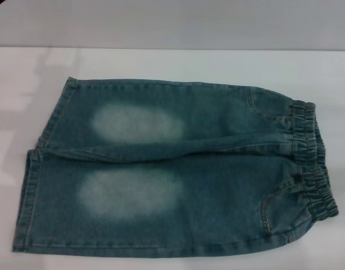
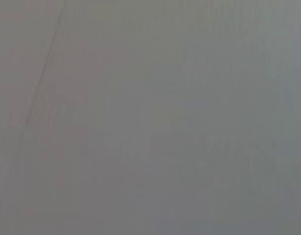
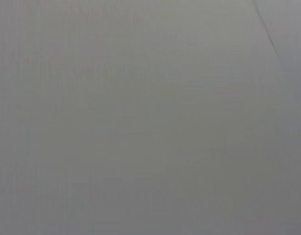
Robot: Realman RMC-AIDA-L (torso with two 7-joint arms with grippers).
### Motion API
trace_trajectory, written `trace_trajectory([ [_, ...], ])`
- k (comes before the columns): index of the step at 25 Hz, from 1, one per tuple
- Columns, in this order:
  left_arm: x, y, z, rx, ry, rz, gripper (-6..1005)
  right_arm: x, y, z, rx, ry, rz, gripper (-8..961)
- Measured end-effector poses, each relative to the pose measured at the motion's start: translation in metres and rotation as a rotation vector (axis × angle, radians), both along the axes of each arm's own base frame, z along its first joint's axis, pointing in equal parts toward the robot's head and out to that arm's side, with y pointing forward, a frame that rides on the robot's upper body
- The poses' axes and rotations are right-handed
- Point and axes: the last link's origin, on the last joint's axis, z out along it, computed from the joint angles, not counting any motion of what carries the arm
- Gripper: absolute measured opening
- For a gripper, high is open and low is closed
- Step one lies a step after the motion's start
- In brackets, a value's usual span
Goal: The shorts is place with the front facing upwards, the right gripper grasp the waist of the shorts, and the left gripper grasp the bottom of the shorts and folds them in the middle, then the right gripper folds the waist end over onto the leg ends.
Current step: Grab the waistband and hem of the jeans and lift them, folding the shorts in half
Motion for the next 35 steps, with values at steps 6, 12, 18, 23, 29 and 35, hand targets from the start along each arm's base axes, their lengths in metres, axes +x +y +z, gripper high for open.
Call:
trace_trajectory([
  [6, 0.017, 0.011, 0.01, -0.092, -0.061, -0.093, 792, 0.002, -0.003, -0.002, -0.002, 0.004, -0.006, 500],
  [12, 0.045, 0.035, 0.037, -0.34, -0.115, -0.176, 794, 0.004, -0.005, -0.004, -0.007, 0.012, -0.012, 499],
  [18, 0.061, 0.044, 0.055, -0.566, -0.132, -0.197, 793, 0.008, -0.005, -0.007, -0.025, 0.025, -0.037, 499],
  [23, 0.076, 0.035, 0.079, -0.792, -0.139, -0.217, 793, 0.013, -0.003, -0.007, -0.029, 0.044, -0.068, 499],
  [29, 0.08, 0.017, 0.098, -1.0, -0.116, -0.164, 793, 0.015, -0.002, -0.005, -0.026, 0.043, -0.076, 499],
  [35, 0.07, 0.002, 0.098, -1.169, -0.091, -0.058, 792, 0.015, -0.001, -0.003, -0.029, 0.042, -0.079, 499],
])
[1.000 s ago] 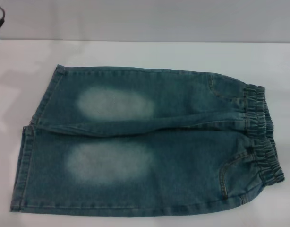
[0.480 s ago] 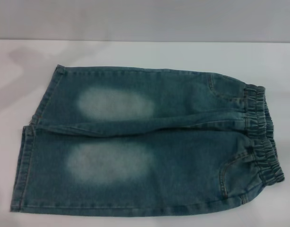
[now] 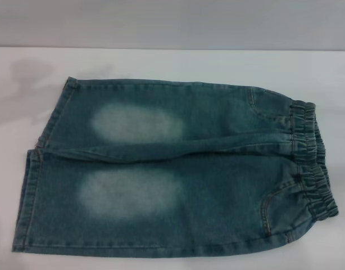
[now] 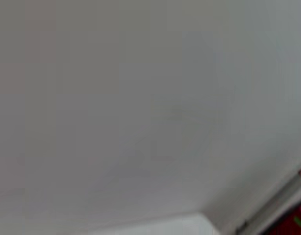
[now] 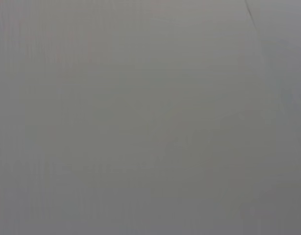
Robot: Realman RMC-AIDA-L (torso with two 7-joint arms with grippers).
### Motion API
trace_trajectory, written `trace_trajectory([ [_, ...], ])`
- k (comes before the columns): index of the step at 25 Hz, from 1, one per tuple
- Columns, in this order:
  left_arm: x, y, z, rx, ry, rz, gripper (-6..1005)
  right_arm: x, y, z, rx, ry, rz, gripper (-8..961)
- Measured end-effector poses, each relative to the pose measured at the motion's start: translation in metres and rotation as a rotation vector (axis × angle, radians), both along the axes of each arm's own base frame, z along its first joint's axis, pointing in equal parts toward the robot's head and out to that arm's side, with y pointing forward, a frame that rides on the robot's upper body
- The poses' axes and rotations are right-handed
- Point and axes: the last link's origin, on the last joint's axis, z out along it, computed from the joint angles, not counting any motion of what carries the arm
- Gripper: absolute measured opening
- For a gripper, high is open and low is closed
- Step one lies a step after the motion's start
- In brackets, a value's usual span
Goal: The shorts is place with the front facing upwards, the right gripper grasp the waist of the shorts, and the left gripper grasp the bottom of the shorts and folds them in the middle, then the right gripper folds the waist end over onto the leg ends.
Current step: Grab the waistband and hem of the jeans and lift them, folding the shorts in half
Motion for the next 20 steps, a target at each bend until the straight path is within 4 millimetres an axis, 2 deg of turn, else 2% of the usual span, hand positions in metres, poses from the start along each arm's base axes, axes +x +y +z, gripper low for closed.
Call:
trace_trajectory([
  [8, -0.015, -0.02, -0.006, -0.183, 0.059, 0.09, 791, 0.001, 0.004, 0.0, -0.011, 0.005, -0.01, 500],
  [20, -0.059, -0.052, -0.027, -0.393, 0.096, 0.267, 790, 0.004, 0.006, 0.0, -0.028, 0.012, -0.034, 500],
])
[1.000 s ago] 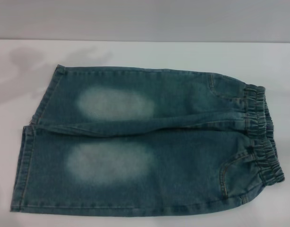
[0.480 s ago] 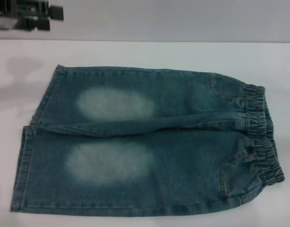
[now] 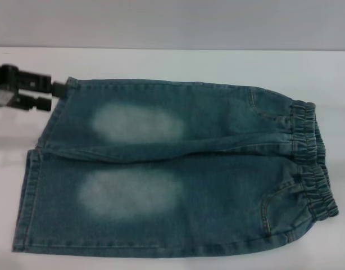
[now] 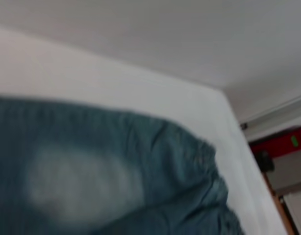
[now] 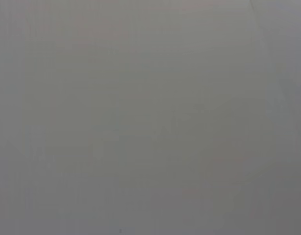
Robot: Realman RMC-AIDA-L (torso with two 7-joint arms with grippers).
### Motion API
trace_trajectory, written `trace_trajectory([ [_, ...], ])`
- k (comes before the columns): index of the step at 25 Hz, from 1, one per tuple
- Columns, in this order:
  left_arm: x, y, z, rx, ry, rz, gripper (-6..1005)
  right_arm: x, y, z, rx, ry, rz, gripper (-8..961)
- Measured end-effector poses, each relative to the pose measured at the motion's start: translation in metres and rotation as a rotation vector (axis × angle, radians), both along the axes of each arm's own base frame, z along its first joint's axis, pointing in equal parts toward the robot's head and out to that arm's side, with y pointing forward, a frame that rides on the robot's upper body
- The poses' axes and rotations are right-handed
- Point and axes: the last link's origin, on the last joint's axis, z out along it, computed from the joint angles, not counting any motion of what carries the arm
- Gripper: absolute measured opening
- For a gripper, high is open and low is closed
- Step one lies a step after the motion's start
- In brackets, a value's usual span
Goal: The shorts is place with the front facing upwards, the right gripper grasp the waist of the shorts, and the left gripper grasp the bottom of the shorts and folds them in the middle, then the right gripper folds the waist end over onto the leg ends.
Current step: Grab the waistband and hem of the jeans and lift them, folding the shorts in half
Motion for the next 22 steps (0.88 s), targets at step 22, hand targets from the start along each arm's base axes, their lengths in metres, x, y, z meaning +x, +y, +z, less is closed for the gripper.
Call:
trace_trajectory([
  [22, -0.063, -0.062, -0.027, -0.159, 0.081, 0.189, 788, -0.002, 0.01, 0.0, -0.026, -0.002, -0.012, 499],
])
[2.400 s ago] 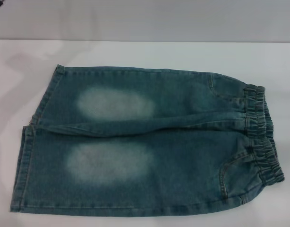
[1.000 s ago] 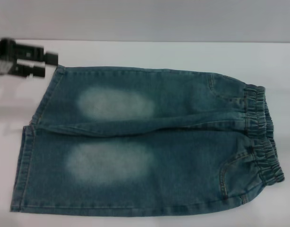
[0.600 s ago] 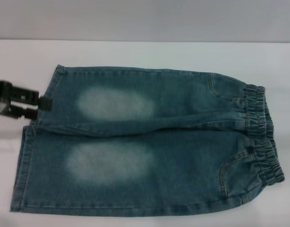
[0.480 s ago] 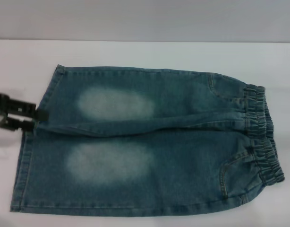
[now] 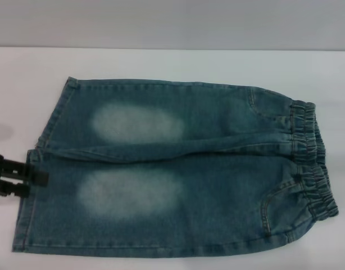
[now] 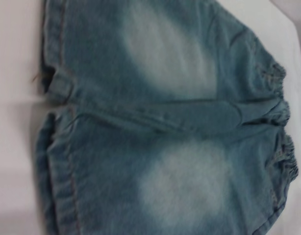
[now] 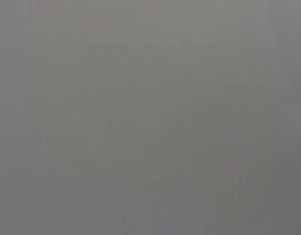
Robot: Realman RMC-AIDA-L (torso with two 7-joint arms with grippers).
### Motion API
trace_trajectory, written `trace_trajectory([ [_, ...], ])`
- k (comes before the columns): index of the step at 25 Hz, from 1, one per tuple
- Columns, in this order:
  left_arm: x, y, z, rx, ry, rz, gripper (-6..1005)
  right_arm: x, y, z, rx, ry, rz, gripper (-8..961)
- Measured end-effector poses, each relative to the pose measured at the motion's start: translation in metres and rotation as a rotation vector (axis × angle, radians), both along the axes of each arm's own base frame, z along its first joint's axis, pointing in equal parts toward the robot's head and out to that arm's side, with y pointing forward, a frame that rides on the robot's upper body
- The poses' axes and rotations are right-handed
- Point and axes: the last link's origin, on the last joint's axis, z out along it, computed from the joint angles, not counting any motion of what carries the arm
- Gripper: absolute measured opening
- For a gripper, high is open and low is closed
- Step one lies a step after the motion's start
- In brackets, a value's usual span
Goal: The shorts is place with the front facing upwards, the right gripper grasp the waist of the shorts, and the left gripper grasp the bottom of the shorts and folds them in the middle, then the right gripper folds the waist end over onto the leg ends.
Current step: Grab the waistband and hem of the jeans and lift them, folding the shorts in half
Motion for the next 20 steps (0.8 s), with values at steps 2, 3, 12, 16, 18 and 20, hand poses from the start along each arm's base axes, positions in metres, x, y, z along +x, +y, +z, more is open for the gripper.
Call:
trace_trajectory([
  [2, -0.004, -0.004, -0.001, -0.009, 0.006, 0.015, 788, 0.0, 0.001, 0.0, -0.001, 0.0, 0.001, 499],
  [3, -0.006, -0.005, -0.002, -0.015, 0.011, 0.023, 788, 0.0, 0.001, 0.0, -0.001, -0.001, 0.002, 499],
  [12, -0.017, -0.015, -0.01, -0.061, 0.056, 0.055, 787, -0.002, 0.004, 0.004, 0.0, -0.006, 0.009, 500],
  [16, -0.02, -0.018, -0.011, -0.072, 0.06, 0.068, 787, -0.002, 0.006, 0.007, 0.002, -0.01, 0.01, 500],
  [18, -0.027, -0.025, -0.011, -0.077, 0.069, 0.093, 787, -0.002, 0.007, 0.007, 0.001, -0.011, 0.009, 500],
  [20, -0.031, -0.027, -0.01, -0.075, 0.069, 0.107, 787, -0.002, 0.008, 0.008, 0.0, -0.012, 0.008, 500],
])
